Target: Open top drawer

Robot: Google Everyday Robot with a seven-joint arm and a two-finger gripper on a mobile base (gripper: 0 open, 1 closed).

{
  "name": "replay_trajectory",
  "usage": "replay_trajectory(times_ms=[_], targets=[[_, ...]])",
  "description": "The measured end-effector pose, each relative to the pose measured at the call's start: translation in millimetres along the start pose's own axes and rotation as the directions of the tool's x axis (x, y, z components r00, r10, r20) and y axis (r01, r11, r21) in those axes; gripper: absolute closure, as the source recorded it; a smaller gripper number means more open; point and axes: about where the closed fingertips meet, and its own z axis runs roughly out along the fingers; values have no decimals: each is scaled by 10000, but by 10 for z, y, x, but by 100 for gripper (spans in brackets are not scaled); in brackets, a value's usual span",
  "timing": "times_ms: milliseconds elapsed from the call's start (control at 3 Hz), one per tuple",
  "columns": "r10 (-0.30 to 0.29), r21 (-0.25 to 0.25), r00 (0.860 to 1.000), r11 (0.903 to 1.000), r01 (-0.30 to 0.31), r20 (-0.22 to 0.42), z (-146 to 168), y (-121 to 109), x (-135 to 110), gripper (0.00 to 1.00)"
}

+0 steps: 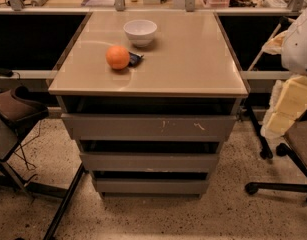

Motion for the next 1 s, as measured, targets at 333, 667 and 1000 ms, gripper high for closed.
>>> replay_trajectory(times_ms=[333,667,1000], targets=[[563,-881,9973,9948,-520,464,640,110,100,0],[1163,-1773,9895,9791,-997,859,1373,213,139,0],[1387,-1911,9817,9751,-1124,1302,1880,91,-21,0]])
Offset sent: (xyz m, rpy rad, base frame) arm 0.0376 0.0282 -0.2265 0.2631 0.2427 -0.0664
